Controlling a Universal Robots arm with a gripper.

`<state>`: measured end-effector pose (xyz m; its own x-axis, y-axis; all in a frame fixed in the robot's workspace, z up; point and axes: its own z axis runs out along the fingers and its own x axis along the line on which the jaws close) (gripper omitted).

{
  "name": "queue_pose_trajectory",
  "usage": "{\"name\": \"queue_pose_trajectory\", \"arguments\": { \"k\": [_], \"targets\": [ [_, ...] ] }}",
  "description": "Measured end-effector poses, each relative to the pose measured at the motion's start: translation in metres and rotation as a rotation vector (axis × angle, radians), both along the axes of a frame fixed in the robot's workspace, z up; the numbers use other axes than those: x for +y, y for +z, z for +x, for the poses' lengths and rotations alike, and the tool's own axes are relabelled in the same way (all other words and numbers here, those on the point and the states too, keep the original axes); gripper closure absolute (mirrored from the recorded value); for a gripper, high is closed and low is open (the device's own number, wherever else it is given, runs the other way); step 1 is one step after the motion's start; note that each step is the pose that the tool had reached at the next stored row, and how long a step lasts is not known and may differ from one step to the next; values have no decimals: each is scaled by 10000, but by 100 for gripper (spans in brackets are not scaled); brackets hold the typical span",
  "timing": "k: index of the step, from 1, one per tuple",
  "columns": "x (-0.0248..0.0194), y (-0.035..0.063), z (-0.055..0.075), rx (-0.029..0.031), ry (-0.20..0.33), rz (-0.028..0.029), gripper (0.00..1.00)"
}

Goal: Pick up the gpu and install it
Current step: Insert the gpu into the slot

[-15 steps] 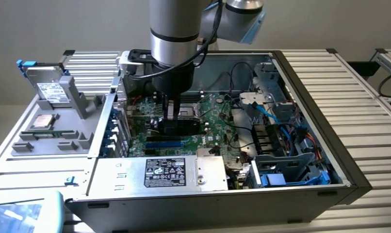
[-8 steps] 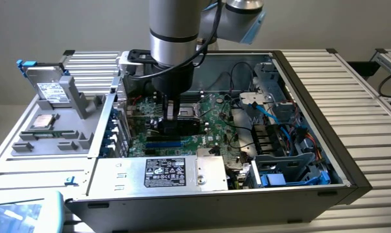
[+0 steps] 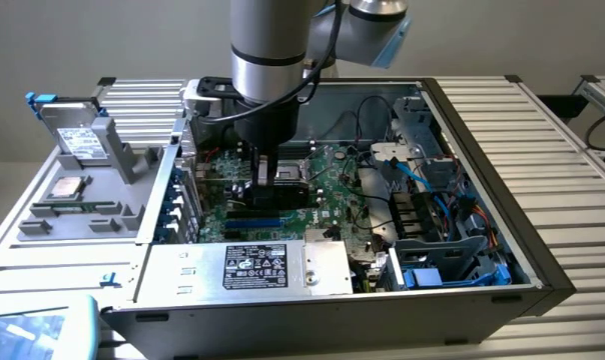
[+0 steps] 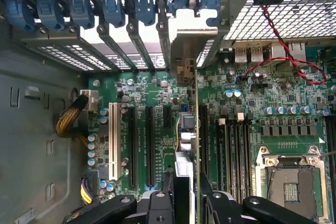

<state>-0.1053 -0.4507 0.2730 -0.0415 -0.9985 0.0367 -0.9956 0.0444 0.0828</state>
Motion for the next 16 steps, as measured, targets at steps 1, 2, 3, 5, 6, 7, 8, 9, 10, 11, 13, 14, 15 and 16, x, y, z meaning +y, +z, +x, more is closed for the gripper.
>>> {"name": "queue_pose_trajectory", "arguments": {
  "k": [1, 2, 3, 5, 6, 7, 8, 9, 10, 11, 13, 14, 15, 16],
  "targets": [
    [4, -2, -2, -1, 0, 0, 72],
    [9, -2, -5, 1, 2, -3, 72],
    [15, -3, -9, 1, 1, -3, 72],
    [17, -9, -21, -9, 1, -1, 72],
    [17, -14, -26, -21, 2, 7, 72],
    [17, -23, -31, -33, 1, 24, 72],
    [17, -32, -34, -43, 1, 38, 72],
    [17, -42, -38, -50, 2, 50, 72],
    [17, -53, -41, -57, 2, 69, 72],
    [17, -65, -45, -61, 2, 88, 72],
    [17, -84, -57, -61, 1, 119, 72],
    [16, -93, -63, -62, 1, 145, 72],
    [15, -104, -68, -63, 1, 178, 72],
    [14, -115, -74, -65, 1, 215, 72]
  ]
}}
